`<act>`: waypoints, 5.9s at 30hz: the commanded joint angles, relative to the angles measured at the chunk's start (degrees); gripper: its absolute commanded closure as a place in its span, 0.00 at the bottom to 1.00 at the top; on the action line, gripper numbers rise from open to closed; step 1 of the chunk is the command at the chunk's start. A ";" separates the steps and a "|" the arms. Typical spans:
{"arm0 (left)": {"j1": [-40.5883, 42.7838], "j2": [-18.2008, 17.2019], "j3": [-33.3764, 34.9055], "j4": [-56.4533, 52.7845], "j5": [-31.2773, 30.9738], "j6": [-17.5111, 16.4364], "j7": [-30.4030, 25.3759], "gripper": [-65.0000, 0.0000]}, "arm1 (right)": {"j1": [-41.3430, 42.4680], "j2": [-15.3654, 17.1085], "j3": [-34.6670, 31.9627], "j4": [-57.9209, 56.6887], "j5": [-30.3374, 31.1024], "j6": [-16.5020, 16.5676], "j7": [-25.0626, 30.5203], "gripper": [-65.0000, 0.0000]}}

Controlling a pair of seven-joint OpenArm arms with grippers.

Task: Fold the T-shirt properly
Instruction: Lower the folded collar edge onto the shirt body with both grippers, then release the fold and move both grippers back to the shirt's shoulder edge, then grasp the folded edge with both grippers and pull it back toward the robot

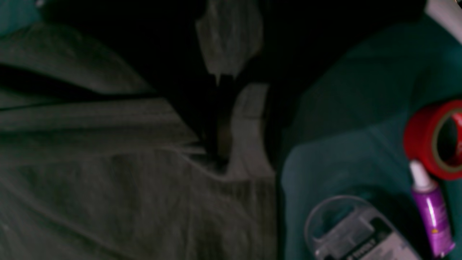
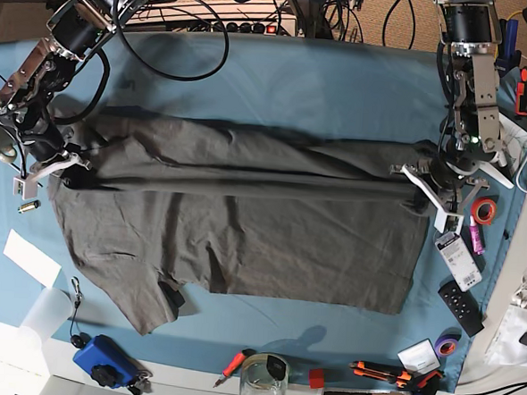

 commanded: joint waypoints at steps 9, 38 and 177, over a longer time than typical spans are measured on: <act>-3.89 -0.63 -0.37 0.15 -1.03 0.09 -1.20 1.00 | 1.14 1.31 0.17 0.85 -0.22 0.09 3.23 1.00; -3.93 -0.66 -0.39 -1.36 -0.98 0.11 -3.54 0.66 | 3.32 3.56 0.20 0.76 -0.07 0.17 2.23 0.71; 0.11 -3.02 -10.56 2.60 -21.49 -7.43 23.37 1.00 | -2.25 5.62 12.96 -9.16 16.09 0.72 -14.51 1.00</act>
